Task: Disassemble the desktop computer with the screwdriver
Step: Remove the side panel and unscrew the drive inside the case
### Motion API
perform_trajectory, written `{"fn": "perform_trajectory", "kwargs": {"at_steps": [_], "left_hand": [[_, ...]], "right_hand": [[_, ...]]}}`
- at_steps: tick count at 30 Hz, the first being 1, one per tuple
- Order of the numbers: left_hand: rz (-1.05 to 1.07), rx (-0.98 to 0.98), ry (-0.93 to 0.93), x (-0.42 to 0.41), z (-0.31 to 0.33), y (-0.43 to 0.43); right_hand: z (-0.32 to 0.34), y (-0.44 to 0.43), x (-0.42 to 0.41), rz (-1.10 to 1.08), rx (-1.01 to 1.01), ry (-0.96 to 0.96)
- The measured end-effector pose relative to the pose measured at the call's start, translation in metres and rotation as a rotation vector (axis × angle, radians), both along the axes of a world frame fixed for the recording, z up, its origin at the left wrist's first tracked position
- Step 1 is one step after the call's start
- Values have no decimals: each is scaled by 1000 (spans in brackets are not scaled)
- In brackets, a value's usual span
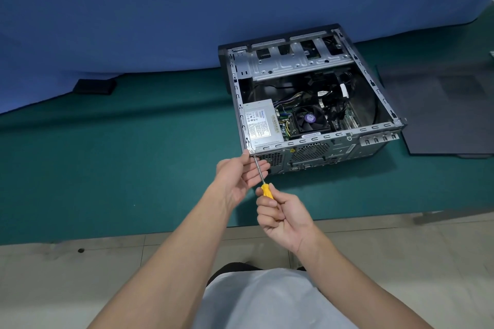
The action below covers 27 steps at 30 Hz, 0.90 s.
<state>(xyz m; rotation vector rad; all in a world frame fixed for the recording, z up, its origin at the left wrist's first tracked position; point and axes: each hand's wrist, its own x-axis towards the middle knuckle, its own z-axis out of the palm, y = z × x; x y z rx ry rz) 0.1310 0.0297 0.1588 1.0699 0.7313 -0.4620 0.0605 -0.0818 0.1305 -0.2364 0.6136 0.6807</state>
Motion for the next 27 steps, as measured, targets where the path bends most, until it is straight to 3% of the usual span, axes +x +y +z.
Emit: {"fn": "perform_trajectory", "kwargs": {"at_steps": [2, 8, 11, 22, 27], "left_hand": [[2, -2, -2, 0, 0, -1], [0, 23, 6, 0, 2, -2], [-6, 29, 8, 0, 3, -2], [-14, 59, 14, -1, 6, -4], [-20, 74, 16, 0, 7, -4]], "right_hand": [[-1, 4, -1, -20, -28, -4], [-4, 5, -2, -51, 157, 20], [-2, 5, 0, -33, 84, 0], [7, 35, 1, 37, -804, -119], [5, 42, -2, 257, -1460, -345]]}}
